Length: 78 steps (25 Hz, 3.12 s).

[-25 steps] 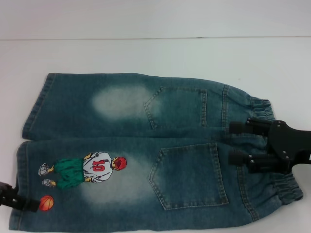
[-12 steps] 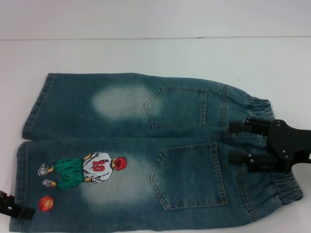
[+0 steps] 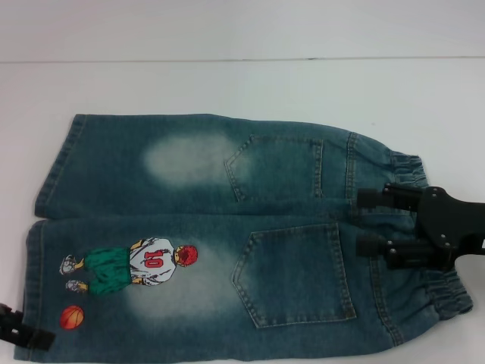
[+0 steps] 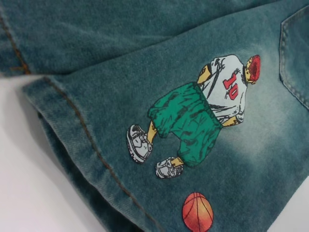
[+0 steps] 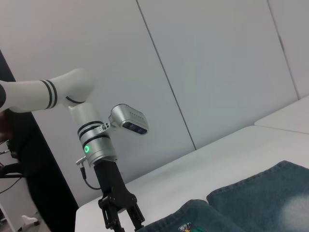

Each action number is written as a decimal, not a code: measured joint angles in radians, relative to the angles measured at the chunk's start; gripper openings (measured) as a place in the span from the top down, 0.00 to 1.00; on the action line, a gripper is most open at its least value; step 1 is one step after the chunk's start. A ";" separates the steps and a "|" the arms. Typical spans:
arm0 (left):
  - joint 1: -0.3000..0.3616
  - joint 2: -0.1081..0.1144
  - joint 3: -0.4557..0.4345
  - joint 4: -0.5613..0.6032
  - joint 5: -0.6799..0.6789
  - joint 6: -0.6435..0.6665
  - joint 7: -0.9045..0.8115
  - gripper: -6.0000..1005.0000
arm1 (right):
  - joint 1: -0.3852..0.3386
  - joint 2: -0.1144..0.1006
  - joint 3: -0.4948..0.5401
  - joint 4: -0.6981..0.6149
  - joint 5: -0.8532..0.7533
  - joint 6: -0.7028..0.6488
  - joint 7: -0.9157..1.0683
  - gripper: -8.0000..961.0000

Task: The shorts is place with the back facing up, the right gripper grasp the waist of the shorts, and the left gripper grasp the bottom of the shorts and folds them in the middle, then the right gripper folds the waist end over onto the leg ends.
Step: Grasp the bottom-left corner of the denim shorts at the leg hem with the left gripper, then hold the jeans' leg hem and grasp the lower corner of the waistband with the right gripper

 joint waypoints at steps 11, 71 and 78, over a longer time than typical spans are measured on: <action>0.011 0.000 0.012 0.005 0.000 0.005 -0.008 0.16 | 0.000 -0.001 0.000 0.000 0.000 0.000 0.000 0.02; 0.015 0.003 0.033 0.011 0.000 -0.020 -0.126 0.89 | 0.001 -0.004 0.012 0.000 0.000 0.000 -0.006 0.02; 0.015 0.003 0.048 0.011 0.000 -0.013 -0.122 0.90 | 0.001 -0.003 0.012 0.000 0.000 0.000 -0.006 0.02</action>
